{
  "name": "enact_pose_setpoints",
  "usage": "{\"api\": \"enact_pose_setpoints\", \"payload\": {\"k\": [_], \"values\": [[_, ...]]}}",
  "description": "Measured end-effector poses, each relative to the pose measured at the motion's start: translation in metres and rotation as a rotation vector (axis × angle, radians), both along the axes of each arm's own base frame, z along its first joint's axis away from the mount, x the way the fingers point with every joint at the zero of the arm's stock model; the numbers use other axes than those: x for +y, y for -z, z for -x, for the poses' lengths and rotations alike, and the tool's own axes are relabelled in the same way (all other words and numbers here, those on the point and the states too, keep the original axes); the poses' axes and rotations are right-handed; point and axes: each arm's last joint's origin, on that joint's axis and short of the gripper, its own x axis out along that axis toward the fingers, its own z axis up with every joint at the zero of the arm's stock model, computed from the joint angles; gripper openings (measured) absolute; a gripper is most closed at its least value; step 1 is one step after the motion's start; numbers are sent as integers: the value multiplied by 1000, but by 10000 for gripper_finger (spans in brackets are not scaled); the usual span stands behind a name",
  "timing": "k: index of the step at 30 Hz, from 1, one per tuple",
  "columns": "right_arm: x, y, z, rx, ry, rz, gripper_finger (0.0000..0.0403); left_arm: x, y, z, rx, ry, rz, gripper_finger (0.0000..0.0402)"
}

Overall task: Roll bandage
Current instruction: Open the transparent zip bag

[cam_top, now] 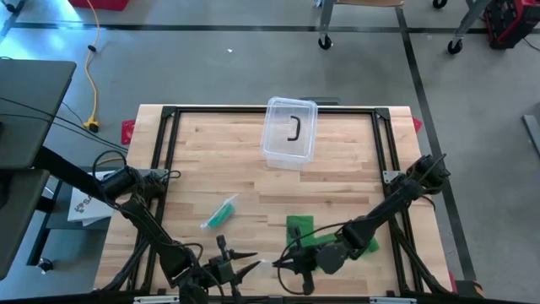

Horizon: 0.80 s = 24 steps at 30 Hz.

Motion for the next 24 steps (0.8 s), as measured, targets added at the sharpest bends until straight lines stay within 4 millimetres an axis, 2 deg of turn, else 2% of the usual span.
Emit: {"api": "enact_pose_setpoints", "payload": {"k": [9,14,20,24], "values": [[4,-1,2,-22,-12,21,0,3,0,-10,53,135,6,93],[4,-2,2,-29,-8,17,0,4,-2,-16,60,214,14,61],[4,-2,2,-27,-8,19,0,9,-3,-22,60,202,11,14],[4,-1,2,-23,-7,17,0,10,-3,-23,64,201,1,2]]}}
